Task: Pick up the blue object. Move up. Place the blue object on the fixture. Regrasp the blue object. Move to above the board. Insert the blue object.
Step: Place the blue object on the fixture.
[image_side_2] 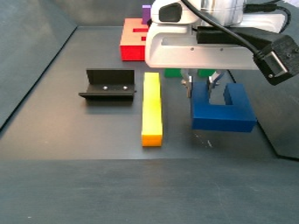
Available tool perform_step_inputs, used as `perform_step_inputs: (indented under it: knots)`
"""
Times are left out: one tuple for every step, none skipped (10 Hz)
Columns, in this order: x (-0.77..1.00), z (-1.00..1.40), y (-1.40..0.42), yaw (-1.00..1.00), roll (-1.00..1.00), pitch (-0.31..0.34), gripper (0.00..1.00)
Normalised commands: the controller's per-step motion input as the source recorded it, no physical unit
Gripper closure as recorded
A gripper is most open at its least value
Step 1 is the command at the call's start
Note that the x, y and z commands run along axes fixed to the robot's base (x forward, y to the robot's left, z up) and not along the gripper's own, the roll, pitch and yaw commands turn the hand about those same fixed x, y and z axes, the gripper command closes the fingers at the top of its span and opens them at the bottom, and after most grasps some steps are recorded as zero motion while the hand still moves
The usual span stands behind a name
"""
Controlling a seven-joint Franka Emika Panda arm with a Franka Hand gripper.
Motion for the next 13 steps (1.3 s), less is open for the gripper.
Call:
perform_step_inputs:
  knots:
    - [0.0, -0.07, 0.0, 0.0, -0.01, 0.0, 1.0]
    - [0.19, -0.06, 0.0, -0.09, -0.25, 0.046, 1.0]
    - [0.47, 0.34, 0.01, -0.14, -0.76, 0.0, 1.0]
    - [0.5, 0.45, -0.16, 0.0, -0.51, -0.237, 1.0]
    - [0.63, 0.44, -0.29, 0.0, -0.27, -0.169, 1.0]
    - [0.67, 0.36, -0.34, 0.05, -0.17, -0.14, 1.0]
    - [0.68, 0.23, -0.39, 0.11, -0.09, -0.109, 1.0]
    - [0.69, 0.14, -0.43, 0.15, -0.05, -0.12, 1.0]
    - [0.69, 0.05, -0.45, 0.19, 0.0, -0.131, 1.0]
    - [0.68, 0.05, -0.45, 0.19, 0.0, -0.137, 1.0]
    - [0.67, 0.05, -0.44, 0.22, -0.03, -0.103, 1.0]
    - [0.64, 0.05, -0.43, 0.25, -0.04, -0.083, 1.0]
    - [0.61, 0.07, -0.45, 0.25, -0.02, -0.109, 1.0]
